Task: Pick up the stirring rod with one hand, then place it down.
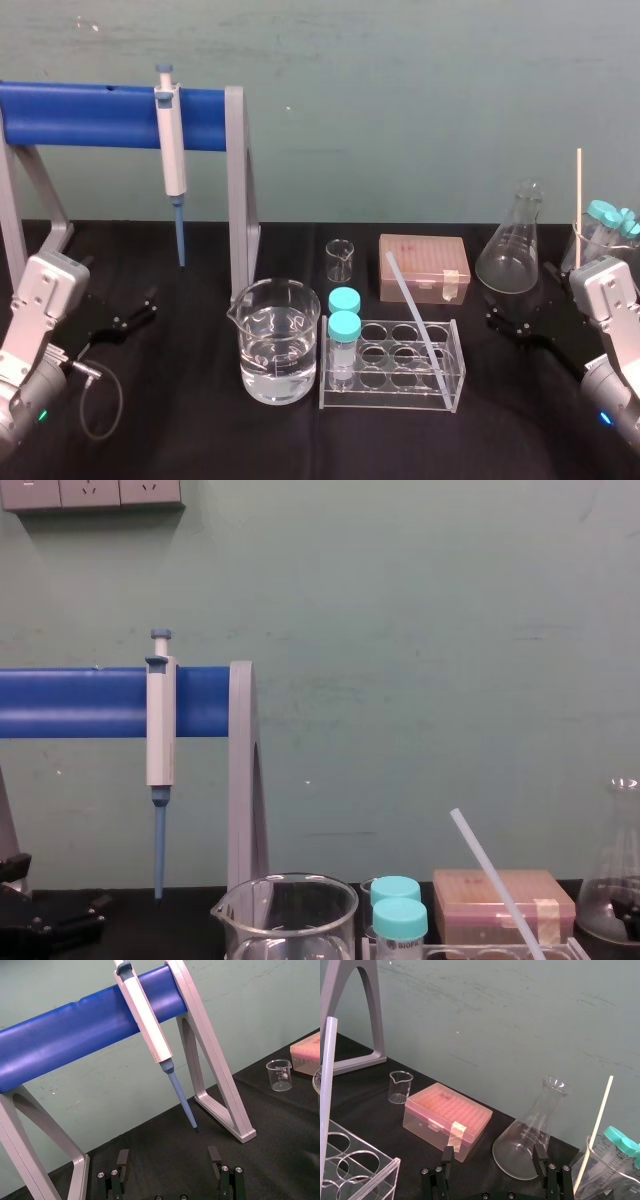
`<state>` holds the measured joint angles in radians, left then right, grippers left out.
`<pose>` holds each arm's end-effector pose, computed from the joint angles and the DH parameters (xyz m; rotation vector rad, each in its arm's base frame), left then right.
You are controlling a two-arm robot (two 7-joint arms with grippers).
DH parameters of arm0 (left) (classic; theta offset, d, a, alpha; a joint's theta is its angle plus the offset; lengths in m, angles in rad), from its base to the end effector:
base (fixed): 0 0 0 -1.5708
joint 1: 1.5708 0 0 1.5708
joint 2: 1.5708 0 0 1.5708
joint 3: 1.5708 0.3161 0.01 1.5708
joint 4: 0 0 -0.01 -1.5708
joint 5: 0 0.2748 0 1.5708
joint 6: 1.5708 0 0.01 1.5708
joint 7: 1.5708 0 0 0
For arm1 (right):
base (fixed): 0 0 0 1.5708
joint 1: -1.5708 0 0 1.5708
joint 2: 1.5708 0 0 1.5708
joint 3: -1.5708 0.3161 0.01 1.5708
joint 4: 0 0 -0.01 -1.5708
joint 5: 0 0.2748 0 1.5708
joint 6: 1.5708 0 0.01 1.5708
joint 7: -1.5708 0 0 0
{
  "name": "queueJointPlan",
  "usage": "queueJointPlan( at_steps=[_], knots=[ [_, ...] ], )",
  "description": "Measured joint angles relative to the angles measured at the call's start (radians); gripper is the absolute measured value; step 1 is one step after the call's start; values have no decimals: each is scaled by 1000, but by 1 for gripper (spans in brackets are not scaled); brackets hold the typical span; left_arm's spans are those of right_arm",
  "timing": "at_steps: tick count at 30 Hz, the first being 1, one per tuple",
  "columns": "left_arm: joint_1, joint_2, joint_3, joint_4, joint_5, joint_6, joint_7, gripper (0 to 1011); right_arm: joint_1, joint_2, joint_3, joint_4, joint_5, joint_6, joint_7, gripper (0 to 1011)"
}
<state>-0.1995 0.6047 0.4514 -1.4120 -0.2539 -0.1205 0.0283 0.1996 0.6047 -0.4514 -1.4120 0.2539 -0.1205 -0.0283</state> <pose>0.3302 0.1065 -0.3168 0.3045 -0.2850 1.2480 0.3302 -0.1065 -0.3168 -0.3044 -0.2851 -1.2480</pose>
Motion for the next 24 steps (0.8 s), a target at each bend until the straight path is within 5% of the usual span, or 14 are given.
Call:
queueJointPlan(
  at_steps=[24],
  knots=[
    [0, 0, 0, 0, 0, 0, 0, 1000, 0, 0, 0, 0, 0, 0, 0, 1003]
  ],
)
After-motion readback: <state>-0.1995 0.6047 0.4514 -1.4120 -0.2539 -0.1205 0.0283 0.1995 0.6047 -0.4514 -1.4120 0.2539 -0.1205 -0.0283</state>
